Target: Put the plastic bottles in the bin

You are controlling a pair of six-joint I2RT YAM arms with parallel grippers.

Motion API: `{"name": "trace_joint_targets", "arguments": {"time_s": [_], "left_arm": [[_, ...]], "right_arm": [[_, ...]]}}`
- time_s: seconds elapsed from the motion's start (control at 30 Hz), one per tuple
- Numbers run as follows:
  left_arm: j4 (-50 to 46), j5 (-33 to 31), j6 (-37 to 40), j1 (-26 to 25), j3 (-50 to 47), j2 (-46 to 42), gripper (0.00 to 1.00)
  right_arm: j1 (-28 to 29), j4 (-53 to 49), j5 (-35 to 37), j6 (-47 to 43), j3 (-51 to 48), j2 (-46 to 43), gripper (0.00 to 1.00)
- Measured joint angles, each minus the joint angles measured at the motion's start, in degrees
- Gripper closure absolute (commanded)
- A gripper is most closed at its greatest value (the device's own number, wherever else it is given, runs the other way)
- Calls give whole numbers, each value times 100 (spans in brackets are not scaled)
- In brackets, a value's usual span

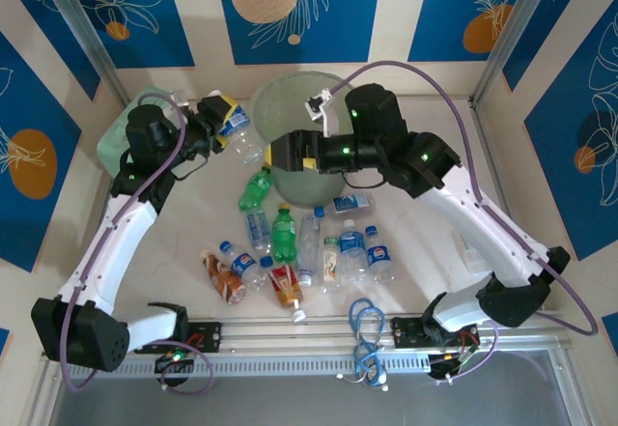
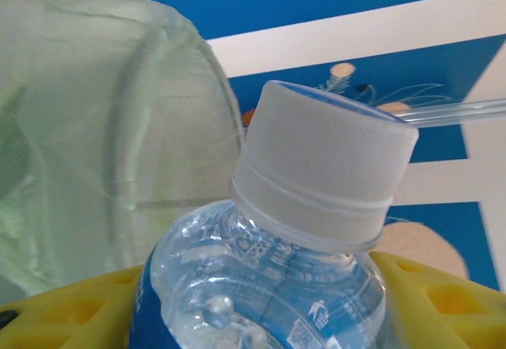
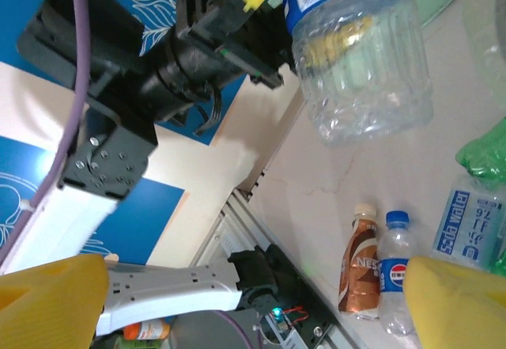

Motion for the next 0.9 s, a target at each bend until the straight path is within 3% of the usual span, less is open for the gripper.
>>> {"name": "trace_joint_targets", "arguments": {"time_s": [0.2,0.5,0.9], "left_arm": [[992,566,-667,0,-15,142,39],[3032,1038,-1853,-17,-59,605,40],[4863,1224,-3038,-160,-59,1340,43]], "right_arm": [[24,-605,348,-372,1204,785,3],[50,-1311,562,-739,2199,1574,5],[-216,-1211,-61,-793,2341,1779,14]]}}
